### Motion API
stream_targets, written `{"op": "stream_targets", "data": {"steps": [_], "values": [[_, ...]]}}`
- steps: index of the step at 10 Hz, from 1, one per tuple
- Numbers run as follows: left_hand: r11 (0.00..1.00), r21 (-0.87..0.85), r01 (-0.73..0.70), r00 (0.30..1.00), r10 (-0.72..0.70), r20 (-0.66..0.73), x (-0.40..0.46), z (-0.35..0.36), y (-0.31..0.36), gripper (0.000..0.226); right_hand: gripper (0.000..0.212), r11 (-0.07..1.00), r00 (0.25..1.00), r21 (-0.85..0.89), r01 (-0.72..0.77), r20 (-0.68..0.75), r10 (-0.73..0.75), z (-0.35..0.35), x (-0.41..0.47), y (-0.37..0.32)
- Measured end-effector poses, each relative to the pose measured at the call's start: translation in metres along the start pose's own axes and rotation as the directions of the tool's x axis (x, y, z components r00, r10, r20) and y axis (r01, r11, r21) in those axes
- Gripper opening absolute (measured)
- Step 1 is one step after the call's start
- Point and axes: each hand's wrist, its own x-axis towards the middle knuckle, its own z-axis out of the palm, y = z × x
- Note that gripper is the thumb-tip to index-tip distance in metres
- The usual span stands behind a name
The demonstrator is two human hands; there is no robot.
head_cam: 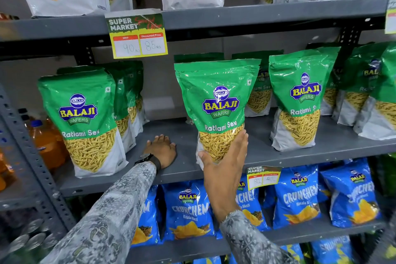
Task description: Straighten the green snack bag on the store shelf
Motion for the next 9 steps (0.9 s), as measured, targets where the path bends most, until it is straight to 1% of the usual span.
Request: {"op": "stream_targets", "data": {"steps": [3,6,8,9], "values": [[1.0,-0.016,-0.01,1.0,0.01,0.005,0.003,0.003,-0.002,0.057,0.124,0.999,1.0,-0.054,0.007,-0.011,-0.008,0.019,0.015,0.001],[1.0,-0.022,-0.008,1.0,0.008,-0.002,0.001,0.002,-0.001,0.057,0.124,0.994,0.999,-0.104,0.024,-0.02,-0.027,0.025,0.018,0.005],[1.0,-0.031,0.001,1.0,-0.001,0.01,-0.002,-0.001,0.0,0.058,0.126,0.996,0.999,-0.087,0.038,-0.013,-0.039,0.022,0.018,0.004],[0.998,-0.064,0.017,1.0,-0.018,-0.016,-0.002,-0.004,0.002,0.057,0.13,0.997,0.999,-0.056,0.048,0.004,-0.048,0.017,0.02,0.004]]}}
